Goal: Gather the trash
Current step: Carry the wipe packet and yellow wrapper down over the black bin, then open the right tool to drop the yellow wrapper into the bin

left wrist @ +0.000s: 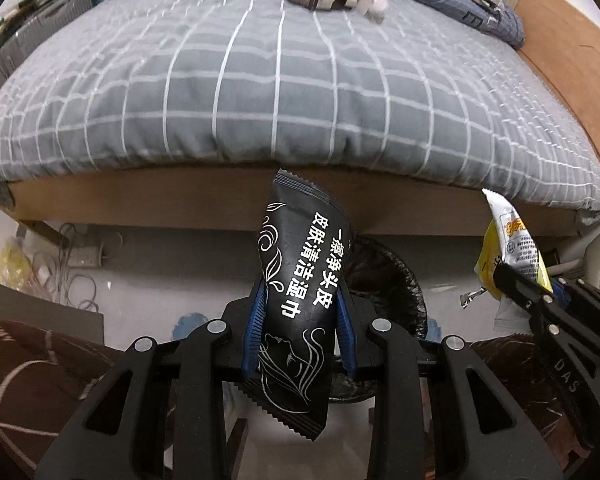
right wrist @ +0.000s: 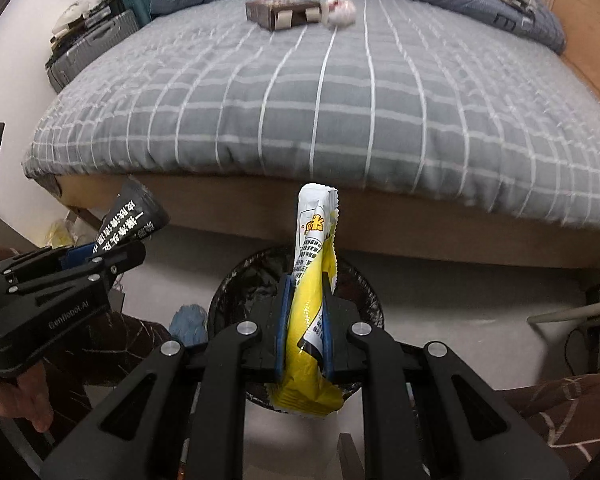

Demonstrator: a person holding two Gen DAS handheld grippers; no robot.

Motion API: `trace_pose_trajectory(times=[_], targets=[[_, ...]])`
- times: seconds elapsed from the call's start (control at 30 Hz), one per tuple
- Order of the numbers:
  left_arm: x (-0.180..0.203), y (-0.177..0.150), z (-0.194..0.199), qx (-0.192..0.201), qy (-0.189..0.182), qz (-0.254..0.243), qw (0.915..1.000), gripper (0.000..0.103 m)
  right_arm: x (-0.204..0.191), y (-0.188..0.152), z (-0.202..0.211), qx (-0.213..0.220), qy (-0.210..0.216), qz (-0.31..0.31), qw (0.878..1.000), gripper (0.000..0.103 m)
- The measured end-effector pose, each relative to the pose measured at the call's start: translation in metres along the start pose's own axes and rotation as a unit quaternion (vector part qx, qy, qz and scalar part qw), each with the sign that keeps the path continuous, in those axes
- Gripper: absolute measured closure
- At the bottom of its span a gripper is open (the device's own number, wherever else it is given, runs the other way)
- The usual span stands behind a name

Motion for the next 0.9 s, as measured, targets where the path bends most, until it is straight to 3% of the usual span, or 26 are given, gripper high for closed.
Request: trace_pose_trajectory(times=[0.57,0.9], targets=[[-0.021,0.003,-0.081,-0.052,0.005,0.024,0.9984,0.072,-0.009,-0.01,-0.102,-0.089,0.037,0.002,0.995,0.09],[-0.026,0.005,-0.101,-0.062,0.018,0.019,0.9977,0.072,-0.014,-0.018,-0.14,-0.12,0.023,0.015,0.992,0.077]])
Point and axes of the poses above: each gripper's, at about its wrist camera, not at the fingertips, and z roughly against the way its jaws point, x to its right, y to its top, the point moved 3 cm from there along -z, roughly the way its jaws point
